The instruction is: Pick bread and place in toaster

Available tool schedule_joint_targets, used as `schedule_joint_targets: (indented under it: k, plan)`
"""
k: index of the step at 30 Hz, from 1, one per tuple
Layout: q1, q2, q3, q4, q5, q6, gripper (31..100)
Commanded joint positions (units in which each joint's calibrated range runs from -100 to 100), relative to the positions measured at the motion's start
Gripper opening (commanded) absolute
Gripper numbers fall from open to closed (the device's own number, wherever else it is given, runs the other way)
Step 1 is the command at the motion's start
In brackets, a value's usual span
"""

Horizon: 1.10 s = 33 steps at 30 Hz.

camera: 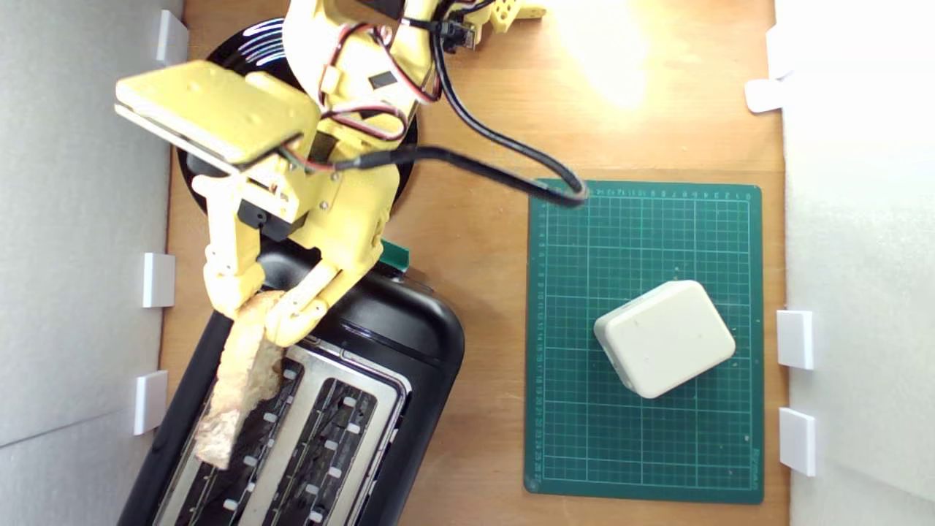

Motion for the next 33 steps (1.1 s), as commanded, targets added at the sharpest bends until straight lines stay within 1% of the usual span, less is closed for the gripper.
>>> schedule_joint_targets:
  k: [1,6,13,18,28,30,33]
  plan:
    - [0.30,-0.59,-3.53,0.46,-2.16,0.21,55.5]
    - [0.22,-0.25,-3.44,0.46,-2.16,0.21,56.1]
    - [0.14,3.32,-3.44,0.28,-2.16,0.21,56.2]
    - [-1.39,3.91,-3.44,0.37,-2.16,0.21,56.3]
    - [-1.47,5.15,-3.44,-0.26,-2.16,0.73,56.7]
    - [-1.31,5.32,-3.44,-0.44,-2.16,1.26,59.6]
    - [-1.07,5.32,-3.53,-0.53,-2.16,1.36,66.8]
